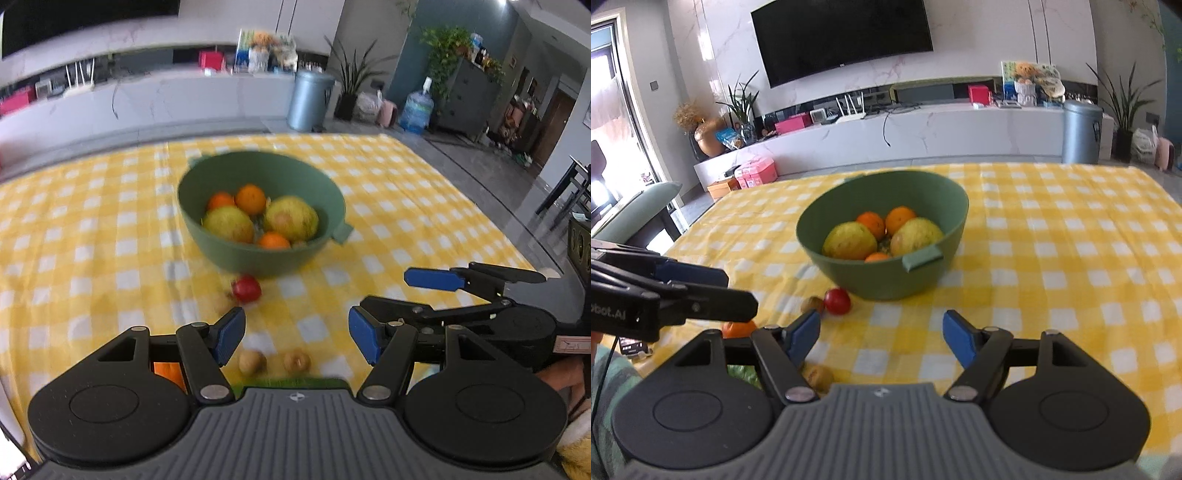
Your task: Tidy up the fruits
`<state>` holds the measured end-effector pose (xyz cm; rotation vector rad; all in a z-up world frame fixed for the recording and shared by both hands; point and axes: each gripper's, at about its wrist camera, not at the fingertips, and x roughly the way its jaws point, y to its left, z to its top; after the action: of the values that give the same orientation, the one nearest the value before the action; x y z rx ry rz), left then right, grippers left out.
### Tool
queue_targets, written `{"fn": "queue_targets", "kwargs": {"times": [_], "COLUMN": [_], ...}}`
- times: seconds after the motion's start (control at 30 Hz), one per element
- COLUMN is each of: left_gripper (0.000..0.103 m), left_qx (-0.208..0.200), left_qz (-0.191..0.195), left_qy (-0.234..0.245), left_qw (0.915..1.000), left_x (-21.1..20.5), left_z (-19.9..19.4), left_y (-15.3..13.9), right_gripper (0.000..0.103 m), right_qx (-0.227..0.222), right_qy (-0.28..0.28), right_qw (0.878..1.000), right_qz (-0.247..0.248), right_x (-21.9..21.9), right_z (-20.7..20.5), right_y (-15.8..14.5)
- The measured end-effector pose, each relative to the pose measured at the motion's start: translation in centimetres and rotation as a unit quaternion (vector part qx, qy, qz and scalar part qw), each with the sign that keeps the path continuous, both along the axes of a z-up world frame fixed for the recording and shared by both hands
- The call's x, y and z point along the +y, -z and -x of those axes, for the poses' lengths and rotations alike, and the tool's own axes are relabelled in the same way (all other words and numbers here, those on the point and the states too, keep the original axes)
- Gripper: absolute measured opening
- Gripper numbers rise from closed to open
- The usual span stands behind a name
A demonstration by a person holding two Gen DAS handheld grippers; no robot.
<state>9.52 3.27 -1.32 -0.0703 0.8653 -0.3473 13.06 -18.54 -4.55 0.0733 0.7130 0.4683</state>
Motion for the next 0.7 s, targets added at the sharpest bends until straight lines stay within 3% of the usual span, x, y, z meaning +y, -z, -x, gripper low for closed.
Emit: {"fn": "queue_targets", "kwargs": {"times": [0.27, 0.33, 0.5, 0.7], "left_gripper": [0.075, 0.075, 0.074, 0.074], "left_qx": [0.049, 0.054, 0.056, 0.065], "left_qz": [0.015, 0.012, -0.014, -0.026], "left_qy": [-0.045, -0.053, -0.043, -0.045], "left_qw": [0.9977, 0.9971, 0.9974, 0.9965], "left_x": [1.5, 1.5, 0.7, 0.5], "left_z": [1.1, 1.3, 1.7, 2.0], "left_y": [1.5, 1.8, 2.4, 2.6], "right_gripper": [0.070, 0.064, 0.049, 0.048], "right_qx": [0.030, 0.033, 0.045, 0.060], "right_qy": [-0.005, -0.012, -0.041, -0.113], "right_qw": [1.000, 0.999, 0.998, 0.992], "right_qz": [-0.006, 0.000, 0.002, 0.011], "right_x": [0.3, 0.6, 1.5, 3.4], "right_z": [1.2, 1.5, 1.8, 2.2], "right_y": [1.4, 1.8, 2.7, 3.6]}}
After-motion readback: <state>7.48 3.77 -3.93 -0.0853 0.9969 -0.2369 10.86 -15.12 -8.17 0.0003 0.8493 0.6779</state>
